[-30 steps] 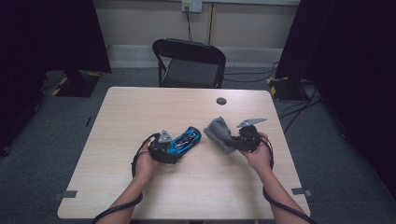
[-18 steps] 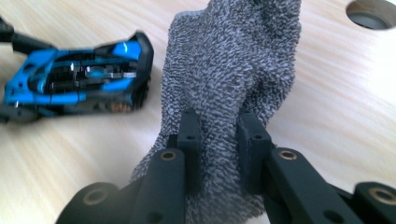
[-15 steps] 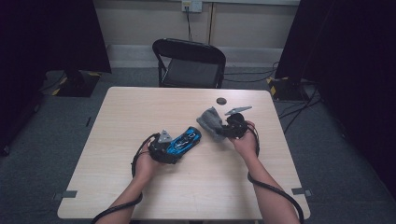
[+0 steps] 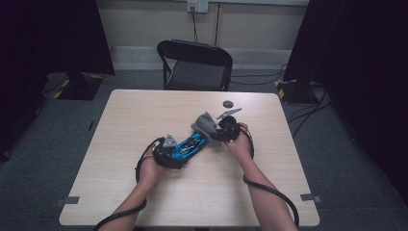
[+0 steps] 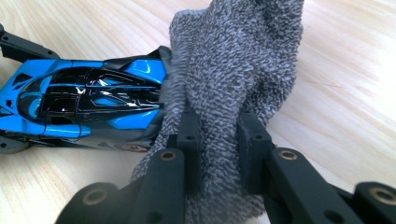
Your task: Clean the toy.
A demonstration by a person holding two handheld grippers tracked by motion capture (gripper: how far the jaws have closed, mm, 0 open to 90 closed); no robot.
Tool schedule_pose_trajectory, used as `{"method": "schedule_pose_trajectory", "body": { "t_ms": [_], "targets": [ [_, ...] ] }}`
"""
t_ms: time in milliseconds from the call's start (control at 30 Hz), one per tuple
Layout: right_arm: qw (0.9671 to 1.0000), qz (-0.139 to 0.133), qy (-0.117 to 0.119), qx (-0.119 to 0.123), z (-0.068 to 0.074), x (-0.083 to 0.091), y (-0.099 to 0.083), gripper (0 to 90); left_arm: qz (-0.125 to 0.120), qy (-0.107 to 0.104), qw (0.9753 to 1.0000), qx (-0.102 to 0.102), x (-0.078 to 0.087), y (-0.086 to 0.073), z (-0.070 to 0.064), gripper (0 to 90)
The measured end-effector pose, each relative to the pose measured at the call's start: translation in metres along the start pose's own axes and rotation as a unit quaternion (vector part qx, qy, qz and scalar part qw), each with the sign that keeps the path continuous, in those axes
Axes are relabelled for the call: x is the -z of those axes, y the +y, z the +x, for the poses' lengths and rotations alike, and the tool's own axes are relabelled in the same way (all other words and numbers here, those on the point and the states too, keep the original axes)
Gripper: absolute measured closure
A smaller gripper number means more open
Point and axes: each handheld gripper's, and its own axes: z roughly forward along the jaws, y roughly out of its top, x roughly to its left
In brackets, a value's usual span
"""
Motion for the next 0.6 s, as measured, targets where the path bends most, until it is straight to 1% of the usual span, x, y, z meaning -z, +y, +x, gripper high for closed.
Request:
{"method": "schedule_pose_trajectory", "body": {
  "t_ms": [200,267,333,500,600],
  "targets": [
    [0.9999,0.013,0.0,0.001,0.001,-0.007,-0.005,73.9,-0.001,0.0,1.0,0.0,0.0,0.0,0.0,25.9],
    [0.9999,0.012,0.005,-0.001,0.0,-0.009,-0.007,73.9,-0.001,0.0,1.0,0.0,0.0,0.0,0.0,26.0],
    [0.9999,0.013,0.006,0.002,0.0,-0.01,-0.009,73.9,-0.001,0.0,1.0,0.0,0.0,0.0,0.0,25.9],
    [0.9997,0.017,0.013,0.013,0.0,-0.01,-0.01,73.9,-0.001,0.0,1.0,0.0,0.0,0.0,0.0,26.0],
    [0.9996,0.017,0.019,0.014,-0.001,-0.009,-0.013,73.9,-0.001,0.0,1.0,0.0,0.0,0.0,0.0,25.9]
  ]
}}
